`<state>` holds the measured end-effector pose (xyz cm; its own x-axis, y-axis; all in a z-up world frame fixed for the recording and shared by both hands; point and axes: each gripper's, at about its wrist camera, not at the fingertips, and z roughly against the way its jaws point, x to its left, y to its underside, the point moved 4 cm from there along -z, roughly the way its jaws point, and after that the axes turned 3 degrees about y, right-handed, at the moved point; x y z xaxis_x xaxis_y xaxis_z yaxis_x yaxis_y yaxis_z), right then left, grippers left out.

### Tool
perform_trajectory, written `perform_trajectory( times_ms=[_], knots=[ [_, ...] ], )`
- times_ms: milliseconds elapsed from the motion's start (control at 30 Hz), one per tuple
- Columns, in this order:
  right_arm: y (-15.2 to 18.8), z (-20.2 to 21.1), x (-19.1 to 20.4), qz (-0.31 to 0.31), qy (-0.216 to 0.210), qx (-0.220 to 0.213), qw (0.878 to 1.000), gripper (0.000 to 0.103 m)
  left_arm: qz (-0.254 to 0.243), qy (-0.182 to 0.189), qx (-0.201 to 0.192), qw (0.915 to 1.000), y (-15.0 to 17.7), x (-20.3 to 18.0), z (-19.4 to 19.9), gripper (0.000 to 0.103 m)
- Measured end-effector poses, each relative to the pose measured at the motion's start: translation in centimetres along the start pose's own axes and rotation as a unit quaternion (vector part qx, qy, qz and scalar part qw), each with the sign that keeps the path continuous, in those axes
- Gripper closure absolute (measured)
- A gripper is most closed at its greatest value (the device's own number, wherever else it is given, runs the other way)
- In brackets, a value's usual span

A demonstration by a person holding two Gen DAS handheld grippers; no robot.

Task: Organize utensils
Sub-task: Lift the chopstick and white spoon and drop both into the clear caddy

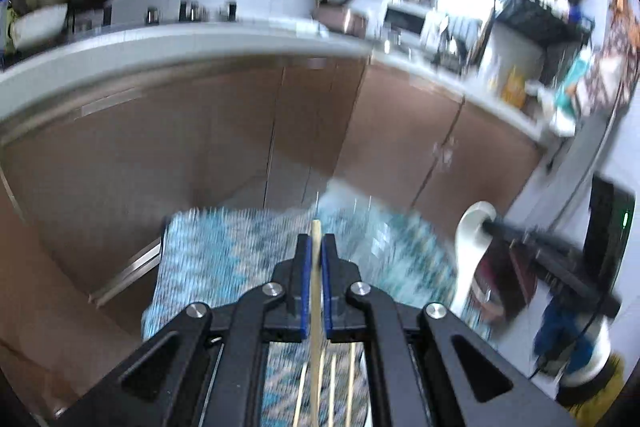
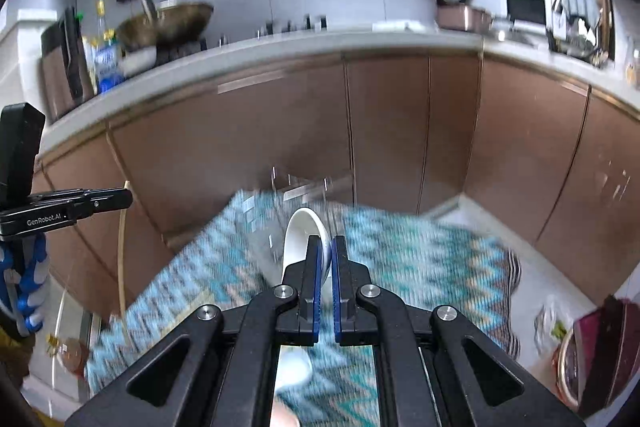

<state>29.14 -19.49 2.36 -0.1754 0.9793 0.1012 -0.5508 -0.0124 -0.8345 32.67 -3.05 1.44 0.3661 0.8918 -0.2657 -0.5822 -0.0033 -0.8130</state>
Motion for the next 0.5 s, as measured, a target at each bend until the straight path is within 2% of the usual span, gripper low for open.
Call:
perform_trajectory(
  times_ms=[67,167,300,500],
  knots=[
    [-1.6,-0.6,0.5,0.002,0.013,-0.028,1.000,0.099,0.013,0.008,-0.041,0.9991,-2.3,-0.1,-0.3,0.098],
    [-3.2,-1.9,1.0,0.002,0.029,-0.060,0.998,0.099,0.037,0.003,-0.111,0.9932,-5.3,-0.1,-1.2,0.098],
    [-3.8,-4.6,1.5,0.008,0.064,-0.090,0.994,0.099,0.053,-0.019,-0.173,0.9832,-6.9,0.1,-3.6,0.098],
    [-2.9,-9.0,1.5,0.016,0.115,-0.113,0.987,0.099,0.048,-0.072,-0.207,0.9744,-5.9,0.6,-8.7,0.098]
  ],
)
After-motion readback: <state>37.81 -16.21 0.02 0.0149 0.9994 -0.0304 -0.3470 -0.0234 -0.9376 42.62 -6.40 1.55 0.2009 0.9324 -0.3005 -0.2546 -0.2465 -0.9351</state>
